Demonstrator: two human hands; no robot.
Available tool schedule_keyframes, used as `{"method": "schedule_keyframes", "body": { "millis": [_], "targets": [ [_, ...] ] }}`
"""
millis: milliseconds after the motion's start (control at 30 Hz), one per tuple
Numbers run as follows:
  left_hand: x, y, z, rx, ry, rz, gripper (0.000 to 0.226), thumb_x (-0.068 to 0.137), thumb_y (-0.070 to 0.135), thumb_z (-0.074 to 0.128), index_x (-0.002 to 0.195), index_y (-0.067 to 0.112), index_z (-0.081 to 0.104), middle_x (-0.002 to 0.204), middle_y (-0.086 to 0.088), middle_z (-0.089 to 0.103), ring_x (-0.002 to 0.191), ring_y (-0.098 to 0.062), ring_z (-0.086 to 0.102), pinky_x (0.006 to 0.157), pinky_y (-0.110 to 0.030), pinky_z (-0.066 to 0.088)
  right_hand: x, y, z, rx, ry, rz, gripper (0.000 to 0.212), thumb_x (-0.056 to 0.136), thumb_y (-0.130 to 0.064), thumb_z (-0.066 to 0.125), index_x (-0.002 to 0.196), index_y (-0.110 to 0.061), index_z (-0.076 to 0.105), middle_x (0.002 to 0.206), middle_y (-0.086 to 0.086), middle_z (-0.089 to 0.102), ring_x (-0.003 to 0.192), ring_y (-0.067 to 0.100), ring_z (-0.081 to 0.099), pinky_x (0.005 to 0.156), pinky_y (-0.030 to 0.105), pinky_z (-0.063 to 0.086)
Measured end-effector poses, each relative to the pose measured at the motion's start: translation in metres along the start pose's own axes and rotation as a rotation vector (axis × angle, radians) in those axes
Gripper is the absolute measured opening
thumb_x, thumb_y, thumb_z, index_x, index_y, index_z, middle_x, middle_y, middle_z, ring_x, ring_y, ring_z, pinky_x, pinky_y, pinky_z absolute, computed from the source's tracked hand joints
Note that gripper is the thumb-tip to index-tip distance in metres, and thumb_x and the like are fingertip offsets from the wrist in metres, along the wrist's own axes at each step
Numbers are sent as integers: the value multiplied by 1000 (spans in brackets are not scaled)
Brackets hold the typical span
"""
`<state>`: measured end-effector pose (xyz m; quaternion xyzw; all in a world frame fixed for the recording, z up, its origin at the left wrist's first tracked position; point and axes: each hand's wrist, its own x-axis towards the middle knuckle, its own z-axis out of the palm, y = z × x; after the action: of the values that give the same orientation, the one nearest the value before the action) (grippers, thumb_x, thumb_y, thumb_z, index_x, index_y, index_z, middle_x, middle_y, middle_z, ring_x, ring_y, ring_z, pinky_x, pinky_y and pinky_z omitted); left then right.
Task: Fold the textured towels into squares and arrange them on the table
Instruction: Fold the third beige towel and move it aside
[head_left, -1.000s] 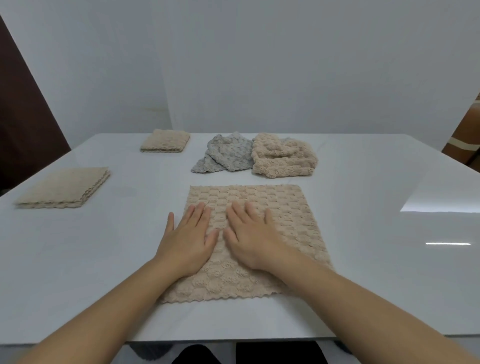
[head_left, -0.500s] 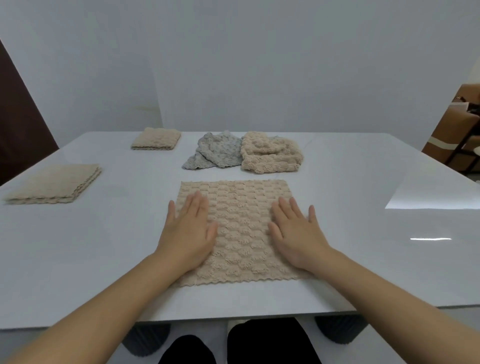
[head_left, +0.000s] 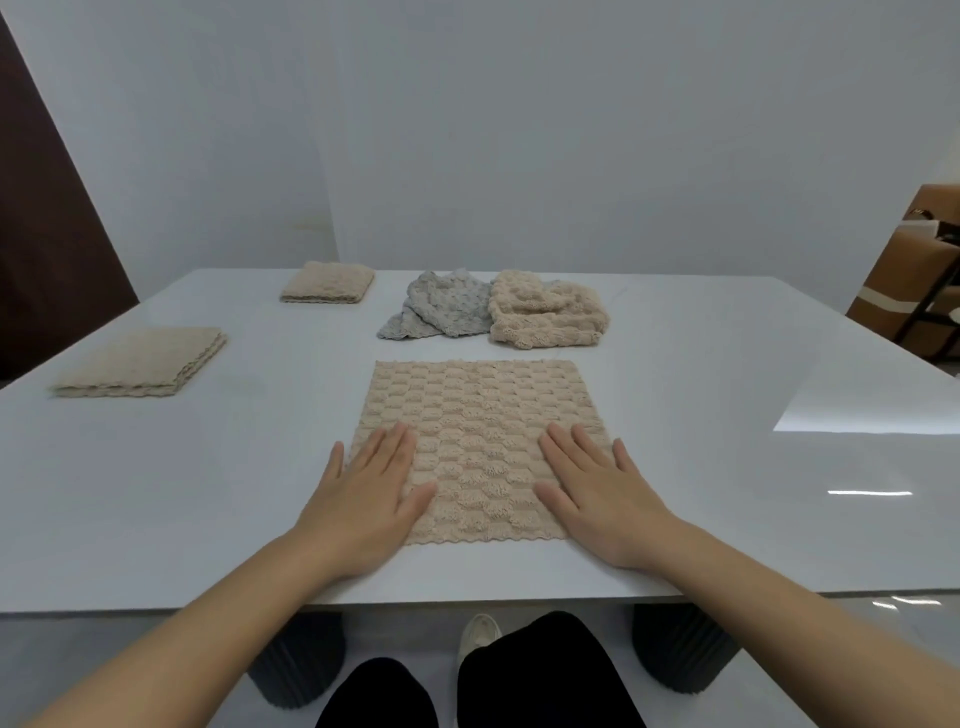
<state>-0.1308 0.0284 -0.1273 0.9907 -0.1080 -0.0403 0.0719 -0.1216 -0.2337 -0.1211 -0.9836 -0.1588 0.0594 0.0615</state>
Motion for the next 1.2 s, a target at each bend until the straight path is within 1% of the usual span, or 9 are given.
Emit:
{"method": "schedule_keyframes", "body": {
  "millis": [167,233,300,400,667,800,900,1067,1200],
  "targets": [
    [-17,-27,-6,-22,62,169,99,69,86,-6,151,31,-3,155,16,-18,142,-2,-21,117,-31,-13,-22,15,-7,20,-7,10,62,102,-49,17,155,-23,1,162,-9,-9,148,9,-10,119,45,-8],
    [-25,-31,-11,-17,212,319,86,77,86,18,146,36,30,157,15,14,146,-6,10,118,-29,10,-26,14,-13,28,43,6,59,101,-48,26,153,-21,18,162,-7,9,148,12,5,119,45,-2],
    [-30,-29,-15,4,300,457,54,82,72,43,120,37,57,128,14,50,116,-6,49,96,-26,40,-29,6,-17,42,141,-47,57,96,-56,34,143,-26,37,150,-10,33,140,11,27,117,42,9],
    [-29,-15,-18,39,332,541,22,86,47,49,91,29,62,89,15,57,77,-6,55,61,-22,47,-31,-20,-17,57,211,-185,69,78,-71,34,132,-31,47,128,-13,49,121,8,45,103,31,31],
    [-17,-5,-23,-84,382,271,17,89,18,50,103,28,49,87,17,52,73,-9,49,64,-23,39,-10,-34,-6,11,416,-213,37,85,-13,54,120,-22,50,115,-5,57,101,21,55,74,32,35],
    [-18,-30,-28,-283,331,123,16,87,18,62,85,33,58,84,21,63,81,0,58,70,-16,44,-7,4,-17,211,356,-75,24,85,-15,57,106,-26,59,103,-12,64,90,12,57,76,30,44],
    [-13,-42,-34,-581,340,9,13,83,17,71,73,24,67,64,14,64,61,2,55,57,-9,37,-6,29,-31,483,346,3,17,83,-11,64,86,-27,69,80,-13,67,74,0,58,71,20,44],
    [10,-49,-39,-934,314,-99,17,88,17,66,82,1,69,72,-7,63,69,-14,54,63,-22,42,10,49,-48,793,281,69,17,90,-8,61,83,8,63,68,7,57,64,13,53,63,31,50],
    [41,-54,-44,-931,363,-161,23,93,18,59,81,-1,67,76,-11,63,71,-20,54,70,-33,42,40,53,-54,903,265,158,28,96,-18,57,78,4,58,70,6,53,65,16,50,55,24,46]
  ]
}}
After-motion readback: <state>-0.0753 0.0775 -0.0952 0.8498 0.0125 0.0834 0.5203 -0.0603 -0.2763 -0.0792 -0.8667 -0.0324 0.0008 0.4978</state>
